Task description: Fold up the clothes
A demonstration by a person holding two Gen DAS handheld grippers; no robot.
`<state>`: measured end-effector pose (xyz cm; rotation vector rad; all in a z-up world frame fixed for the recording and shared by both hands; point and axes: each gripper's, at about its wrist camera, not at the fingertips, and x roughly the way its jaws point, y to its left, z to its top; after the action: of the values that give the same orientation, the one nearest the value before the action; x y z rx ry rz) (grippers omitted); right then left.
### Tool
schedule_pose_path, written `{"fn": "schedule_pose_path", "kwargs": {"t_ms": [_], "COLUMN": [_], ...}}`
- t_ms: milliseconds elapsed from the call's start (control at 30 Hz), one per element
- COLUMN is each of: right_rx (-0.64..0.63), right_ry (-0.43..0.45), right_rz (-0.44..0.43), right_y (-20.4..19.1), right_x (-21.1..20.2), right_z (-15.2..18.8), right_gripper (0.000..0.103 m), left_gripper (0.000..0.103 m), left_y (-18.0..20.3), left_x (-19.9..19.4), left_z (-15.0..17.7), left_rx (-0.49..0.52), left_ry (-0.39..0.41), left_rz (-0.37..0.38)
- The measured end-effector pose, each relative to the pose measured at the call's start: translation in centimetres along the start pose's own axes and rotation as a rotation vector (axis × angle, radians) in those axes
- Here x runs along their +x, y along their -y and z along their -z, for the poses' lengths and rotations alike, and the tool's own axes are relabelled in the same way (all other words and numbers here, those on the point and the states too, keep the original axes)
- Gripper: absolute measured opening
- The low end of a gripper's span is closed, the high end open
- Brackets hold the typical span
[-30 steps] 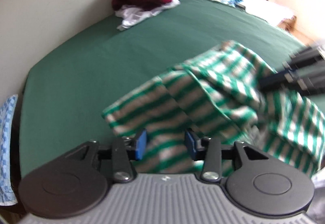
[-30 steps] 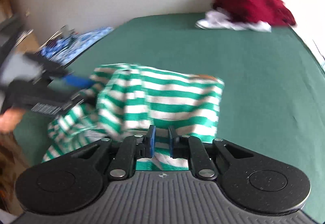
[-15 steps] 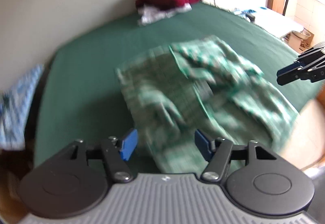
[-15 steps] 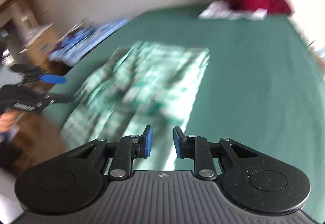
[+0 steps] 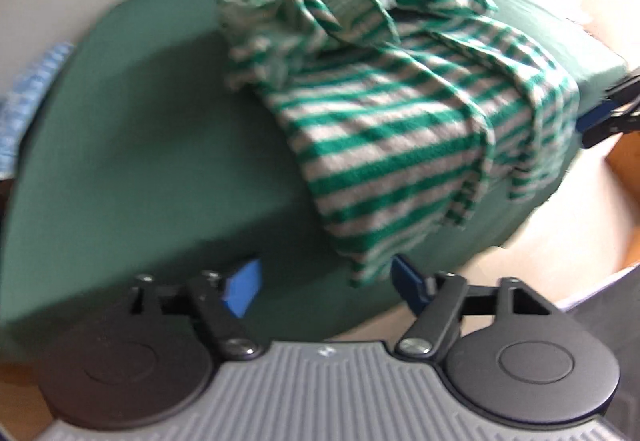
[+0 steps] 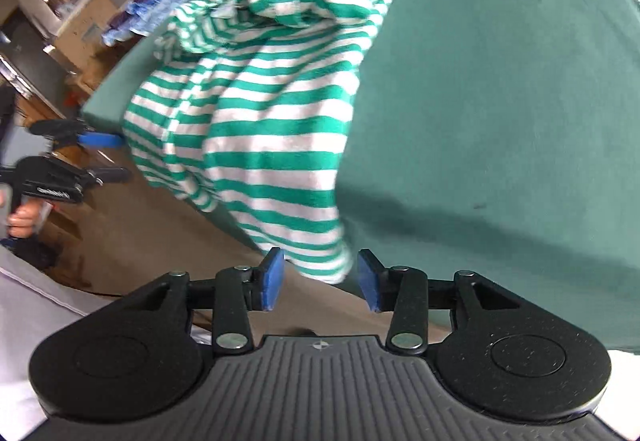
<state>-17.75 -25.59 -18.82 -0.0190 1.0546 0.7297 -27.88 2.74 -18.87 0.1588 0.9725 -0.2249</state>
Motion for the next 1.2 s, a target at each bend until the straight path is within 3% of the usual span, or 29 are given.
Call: {"fn": "schedule_pose_path", "kwargs": {"t_ms": [133,300,500,800,1200], "right_rx": [-0.026,-0.009,0.003,-0.013,-0.086], "right_ry": [0.043,0.077,0.131,0.129,0.054], "right_rz": [0.022,0.062,0.072,0.042,0.024], "right_y": [-0.8,-0.8,-0.9,-1.8,-1.5], "right_x": [0.8,2.4,1.7,2.9,3.3], "right_z": [0.4,0.5,0.4,0.0,0.2], "right_gripper": [0.045,0.045,0.045,0.048,0.045], "left_gripper": [0.08,0.08,0.076,0.082,0.077], "left_y": [0.6,0.7,1.4,2.6,4.0], "left_x": [0.9,2.6,2.8,4.4,4.6], "left_z": [0.5,0.7,1.2,-0.4,-1.3], "left_rx": [0.059,0.023,0.009,0.013,0.061], "left_ry": [0.032,0.036,0.052,-0.055,-0.084], "left_rz": [0.014,0.063,0.019,0.014,0.013]}}
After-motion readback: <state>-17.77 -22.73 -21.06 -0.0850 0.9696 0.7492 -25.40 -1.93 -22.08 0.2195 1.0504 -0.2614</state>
